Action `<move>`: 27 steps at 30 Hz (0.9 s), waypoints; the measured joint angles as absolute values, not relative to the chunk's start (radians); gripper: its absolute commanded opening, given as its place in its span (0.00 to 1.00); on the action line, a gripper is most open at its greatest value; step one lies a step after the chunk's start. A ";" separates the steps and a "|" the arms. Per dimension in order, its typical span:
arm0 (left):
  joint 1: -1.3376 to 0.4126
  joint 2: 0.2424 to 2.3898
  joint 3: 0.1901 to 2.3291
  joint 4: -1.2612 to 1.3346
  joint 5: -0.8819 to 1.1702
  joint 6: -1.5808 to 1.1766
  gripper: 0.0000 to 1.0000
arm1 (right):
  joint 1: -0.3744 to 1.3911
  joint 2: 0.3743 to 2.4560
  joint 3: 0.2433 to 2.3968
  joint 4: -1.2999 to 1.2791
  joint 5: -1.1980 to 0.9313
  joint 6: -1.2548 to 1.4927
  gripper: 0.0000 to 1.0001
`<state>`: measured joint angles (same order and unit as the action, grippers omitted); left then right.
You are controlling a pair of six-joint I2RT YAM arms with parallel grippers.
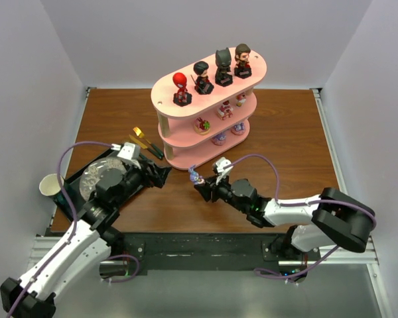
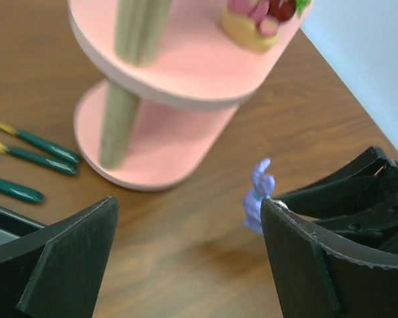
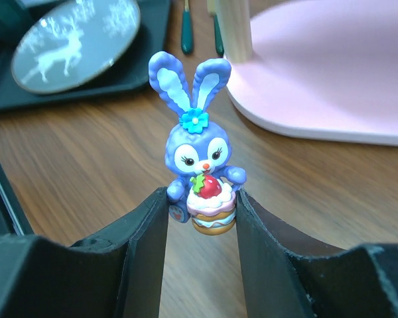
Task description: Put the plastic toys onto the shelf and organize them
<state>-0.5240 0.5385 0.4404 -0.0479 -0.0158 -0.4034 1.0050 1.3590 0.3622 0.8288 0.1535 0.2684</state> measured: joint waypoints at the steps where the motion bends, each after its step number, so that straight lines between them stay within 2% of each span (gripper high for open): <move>1: -0.524 0.559 0.426 -0.032 0.003 -0.432 0.91 | 1.018 1.366 0.362 0.849 0.178 0.268 0.00; 8: -0.556 0.636 0.385 0.032 0.027 -0.544 0.82 | 1.042 1.467 0.365 0.968 0.279 0.243 0.00; 11: -0.613 0.670 0.390 0.067 0.006 -0.566 0.81 | 1.073 1.501 0.367 1.000 0.311 0.233 0.00; 15: -0.719 0.744 0.408 0.076 -0.066 -0.579 0.76 | 1.119 1.520 0.377 1.021 0.351 0.214 0.00; 19: -0.765 0.784 0.412 0.074 -0.135 -0.597 0.66 | 1.154 1.520 0.380 1.038 0.381 0.189 0.00; 27: -0.787 0.789 0.421 0.074 -0.232 -0.624 0.41 | 1.238 1.546 0.420 1.040 0.445 0.129 0.00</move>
<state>-0.7868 0.7891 0.4206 0.0738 -0.2317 -0.6235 1.2377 1.5459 0.4198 1.0401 0.4450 0.1287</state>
